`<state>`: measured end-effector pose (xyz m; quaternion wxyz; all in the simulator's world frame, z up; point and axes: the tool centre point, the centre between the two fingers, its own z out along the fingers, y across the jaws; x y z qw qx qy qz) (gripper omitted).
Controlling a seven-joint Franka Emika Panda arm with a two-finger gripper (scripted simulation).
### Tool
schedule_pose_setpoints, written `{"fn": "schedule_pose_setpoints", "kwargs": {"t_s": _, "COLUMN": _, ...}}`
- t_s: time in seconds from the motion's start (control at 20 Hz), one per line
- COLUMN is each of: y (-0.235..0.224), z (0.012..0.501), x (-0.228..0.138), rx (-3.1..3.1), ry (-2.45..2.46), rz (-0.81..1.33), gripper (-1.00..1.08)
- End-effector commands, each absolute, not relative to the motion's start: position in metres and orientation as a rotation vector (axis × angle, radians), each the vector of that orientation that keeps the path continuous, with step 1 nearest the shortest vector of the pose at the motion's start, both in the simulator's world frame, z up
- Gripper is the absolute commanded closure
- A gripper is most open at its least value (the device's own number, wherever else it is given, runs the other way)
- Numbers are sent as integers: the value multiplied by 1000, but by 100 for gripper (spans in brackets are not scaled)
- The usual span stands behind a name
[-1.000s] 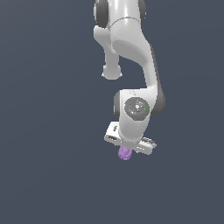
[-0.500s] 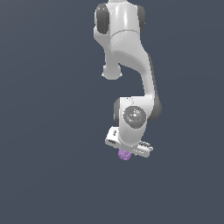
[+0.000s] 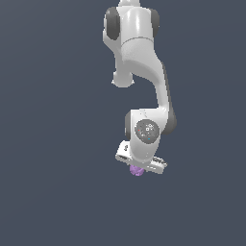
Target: Pick up the object and move it to a goal position.
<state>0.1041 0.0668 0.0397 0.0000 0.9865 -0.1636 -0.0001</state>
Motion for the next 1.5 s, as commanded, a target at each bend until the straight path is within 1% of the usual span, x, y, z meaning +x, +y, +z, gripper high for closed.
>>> {"fn": "schedule_pose_setpoints", "kwargs": {"t_s": 0.0, "y": 67, "z": 40, "x": 104, "rx": 3099, "ry": -514, "rz": 0, "gripper": 108}}
{"fn": "schedule_pose_setpoints", "kwargs": {"t_s": 0.45, "y": 67, "z": 41, "x": 104, "rx": 3099, "ry": -514, "rz": 0, "gripper": 108}}
{"fn": "schedule_pose_setpoints", "kwargs": {"t_s": 0.7, "y": 70, "z": 59, "x": 106, "rx": 3099, "ry": -514, "rz": 0, "gripper": 108}}
{"fn": "schedule_pose_setpoints", "kwargs": {"t_s": 0.95, "y": 77, "z": 95, "x": 109, "rx": 3099, "ry": -514, "rz": 0, "gripper": 108}}
{"fn": "schedule_pose_setpoints", "kwargs": {"t_s": 1.45, "y": 96, "z": 194, "x": 119, "rx": 3099, "ry": -514, "rz": 0, "gripper": 108}}
